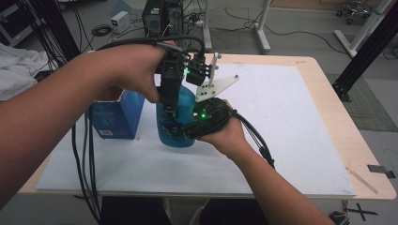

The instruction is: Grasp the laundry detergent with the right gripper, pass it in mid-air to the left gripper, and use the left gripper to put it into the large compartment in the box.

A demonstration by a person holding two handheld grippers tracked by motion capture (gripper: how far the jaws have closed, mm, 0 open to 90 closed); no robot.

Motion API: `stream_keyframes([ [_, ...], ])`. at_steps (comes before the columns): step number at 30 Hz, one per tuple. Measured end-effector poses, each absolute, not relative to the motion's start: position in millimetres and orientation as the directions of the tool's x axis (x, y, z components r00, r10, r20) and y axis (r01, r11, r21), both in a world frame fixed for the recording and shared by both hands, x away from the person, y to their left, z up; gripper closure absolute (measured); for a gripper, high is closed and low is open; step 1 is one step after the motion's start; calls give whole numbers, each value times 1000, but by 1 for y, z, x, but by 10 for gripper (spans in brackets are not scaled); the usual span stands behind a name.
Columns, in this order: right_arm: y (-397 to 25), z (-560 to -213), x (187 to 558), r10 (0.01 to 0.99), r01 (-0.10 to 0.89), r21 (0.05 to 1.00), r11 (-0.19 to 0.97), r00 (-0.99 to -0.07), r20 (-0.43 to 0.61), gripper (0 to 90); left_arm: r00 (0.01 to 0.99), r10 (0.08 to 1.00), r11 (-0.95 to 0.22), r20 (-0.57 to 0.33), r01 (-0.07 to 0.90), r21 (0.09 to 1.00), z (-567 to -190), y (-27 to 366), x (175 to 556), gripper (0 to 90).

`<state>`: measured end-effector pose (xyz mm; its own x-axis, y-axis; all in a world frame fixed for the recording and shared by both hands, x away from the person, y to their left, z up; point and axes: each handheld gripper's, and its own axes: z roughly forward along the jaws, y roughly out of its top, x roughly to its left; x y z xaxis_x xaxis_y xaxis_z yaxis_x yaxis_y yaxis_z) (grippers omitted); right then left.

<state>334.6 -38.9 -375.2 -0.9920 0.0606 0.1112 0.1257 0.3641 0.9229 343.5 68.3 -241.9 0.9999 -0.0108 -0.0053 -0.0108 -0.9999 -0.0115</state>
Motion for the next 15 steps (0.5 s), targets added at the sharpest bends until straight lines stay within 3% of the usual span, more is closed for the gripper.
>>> stream_keyframes([
  [15, -39, -375, 333, 53, 113, 922, 370, -993, 101, 471, 1000, -21, -1000, -3, -21, -17, -242, 68, 341, 392],
])
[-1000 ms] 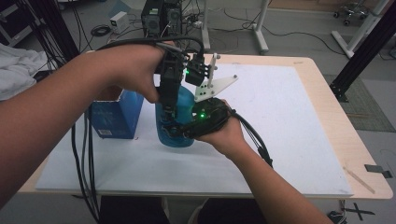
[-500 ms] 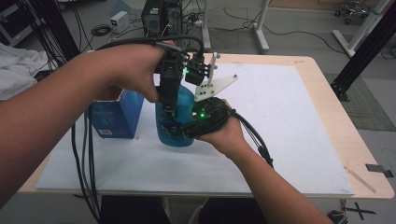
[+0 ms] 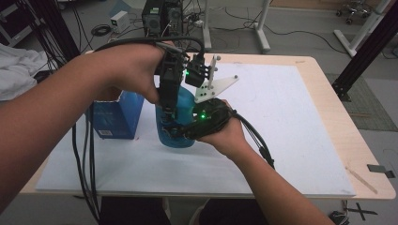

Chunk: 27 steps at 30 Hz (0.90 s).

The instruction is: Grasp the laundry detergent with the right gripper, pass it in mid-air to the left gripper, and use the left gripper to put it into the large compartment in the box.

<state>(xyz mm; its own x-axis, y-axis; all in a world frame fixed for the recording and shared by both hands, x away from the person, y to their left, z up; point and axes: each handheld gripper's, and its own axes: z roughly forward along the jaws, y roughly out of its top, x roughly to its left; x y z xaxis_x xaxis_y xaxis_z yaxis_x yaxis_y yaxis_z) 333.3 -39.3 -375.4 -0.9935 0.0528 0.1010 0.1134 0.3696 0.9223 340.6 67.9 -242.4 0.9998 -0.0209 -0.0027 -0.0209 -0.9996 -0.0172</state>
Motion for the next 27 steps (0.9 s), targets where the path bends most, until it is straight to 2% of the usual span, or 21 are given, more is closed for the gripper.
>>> stream_keyframes([
  [9, -39, -375, 332, 48, 111, 914, 391, -994, 101, 440, 1000, -16, -1000, -5, -16, -26, -244, 66, 339, 392],
  [11, -40, -374, 331, 44, 99, 911, 400, -995, 88, 409, 1000, -9, -1000, -12, -9, -27, -244, 65, 340, 392],
  [14, -44, -371, 329, 47, 100, 901, 423, -995, 88, 311, 1000, -10, -1000, -11, -10, -27, -244, 65, 340, 392],
  [22, -72, -364, 334, 113, 124, 874, 470, -990, 79, 132, 999, 33, -999, -12, 33, -18, -239, 73, 345, 391],
  [27, -89, -356, 339, 125, 124, 857, 500, -990, 71, 121, 996, 83, -997, -34, 83, -8, -229, 80, 348, 389],
])
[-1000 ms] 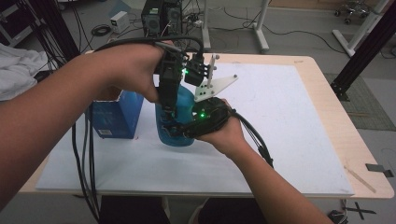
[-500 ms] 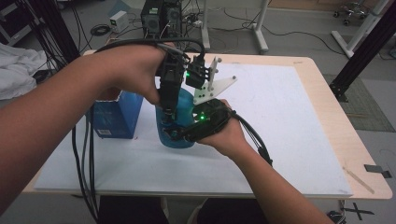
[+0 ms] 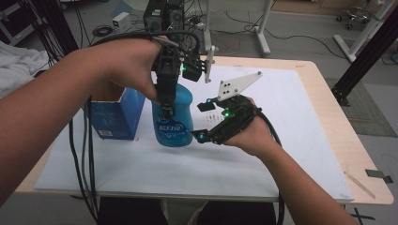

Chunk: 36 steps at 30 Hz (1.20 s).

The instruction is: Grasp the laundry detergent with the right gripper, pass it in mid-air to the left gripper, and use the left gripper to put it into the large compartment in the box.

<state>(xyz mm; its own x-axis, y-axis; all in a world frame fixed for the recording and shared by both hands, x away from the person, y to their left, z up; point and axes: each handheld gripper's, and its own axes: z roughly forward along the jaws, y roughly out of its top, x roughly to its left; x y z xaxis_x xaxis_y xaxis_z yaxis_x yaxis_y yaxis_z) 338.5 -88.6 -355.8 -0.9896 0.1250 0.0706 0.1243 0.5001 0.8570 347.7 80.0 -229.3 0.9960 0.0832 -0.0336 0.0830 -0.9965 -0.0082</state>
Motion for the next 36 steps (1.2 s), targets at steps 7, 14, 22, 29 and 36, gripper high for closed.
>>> stream_keyframes([
  [7, -106, -344, 343, 149, 122, 810, 573, -988, 44, 32, 988, 153, -988, -30, 153, -11, -211, 91, 352, 389],
  [14, -118, -322, 348, 140, 93, 742, 664, -990, 0, 7, 965, 258, -966, -39, 258, -6, -190, 106, 361, 388],
  [22, -129, -294, 360, 130, 62, 651, 757, -990, -57, 7, 892, 448, -892, -68, 451, 35, -148, 139, 374, 387],
  [29, -142, -275, 370, 146, 63, 609, 791, -985, -88, 7, 729, 676, -727, -108, 684, 62, -114, 176, 389, 386],
  [36, -145, -276, 373, 154, 70, 583, 809, -984, -94, 8, 474, 879, -473, -55, 881, 24, -100, 215, 404, 386],
])
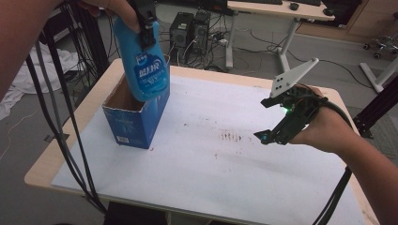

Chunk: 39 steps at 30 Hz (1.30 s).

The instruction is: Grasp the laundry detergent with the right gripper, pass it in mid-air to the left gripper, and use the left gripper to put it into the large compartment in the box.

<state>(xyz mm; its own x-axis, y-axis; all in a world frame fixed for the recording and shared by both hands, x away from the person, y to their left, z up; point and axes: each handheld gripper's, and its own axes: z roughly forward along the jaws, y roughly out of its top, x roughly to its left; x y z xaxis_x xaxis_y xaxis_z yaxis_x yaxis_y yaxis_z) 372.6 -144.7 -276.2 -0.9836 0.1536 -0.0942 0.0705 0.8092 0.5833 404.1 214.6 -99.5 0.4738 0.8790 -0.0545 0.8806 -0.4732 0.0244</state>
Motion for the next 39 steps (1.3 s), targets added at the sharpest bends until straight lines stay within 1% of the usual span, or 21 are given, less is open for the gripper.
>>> stream_keyframes([
  [4, -143, -276, 373, 153, 68, 592, 803, -984, -95, 8, 352, 935, -352, -28, 936, 10, -102, 234, 411, 386],
  [7, -141, -277, 374, 151, 66, 588, 806, -984, -97, 8, 314, 950, -314, 10, 950, -2, -108, 241, 415, 386],
  [9, -140, -278, 374, 153, 66, 586, 808, -983, -100, 8, 312, 950, -311, 25, 950, -16, -114, 244, 418, 386],
  [15, -140, -278, 374, 158, 68, 589, 805, -982, -103, 8, 324, 946, -323, 23, 946, -39, -136, 248, 424, 386],
  [18, -140, -278, 373, 161, 68, 590, 805, -981, -107, 8, 369, 929, -367, 36, 929, -40, -150, 249, 428, 386],
  [23, -142, -279, 373, 178, 82, 593, 801, -979, -104, 8, 463, 886, -459, 40, 885, -79, -178, 248, 431, 386],
  [32, -143, -280, 374, 187, 96, 581, 808, -978, -98, 8, 644, 765, -640, 8, 761, -104, -229, 243, 433, 386],
  [34, -143, -281, 374, 188, 98, 579, 809, -977, -98, 8, 690, 724, -686, 6, 721, -101, -241, 243, 434, 386],
  [39, -142, -284, 375, 189, 105, 565, 818, -977, -94, 8, 733, 680, -730, -3, 677, -96, -263, 243, 436, 386],
])
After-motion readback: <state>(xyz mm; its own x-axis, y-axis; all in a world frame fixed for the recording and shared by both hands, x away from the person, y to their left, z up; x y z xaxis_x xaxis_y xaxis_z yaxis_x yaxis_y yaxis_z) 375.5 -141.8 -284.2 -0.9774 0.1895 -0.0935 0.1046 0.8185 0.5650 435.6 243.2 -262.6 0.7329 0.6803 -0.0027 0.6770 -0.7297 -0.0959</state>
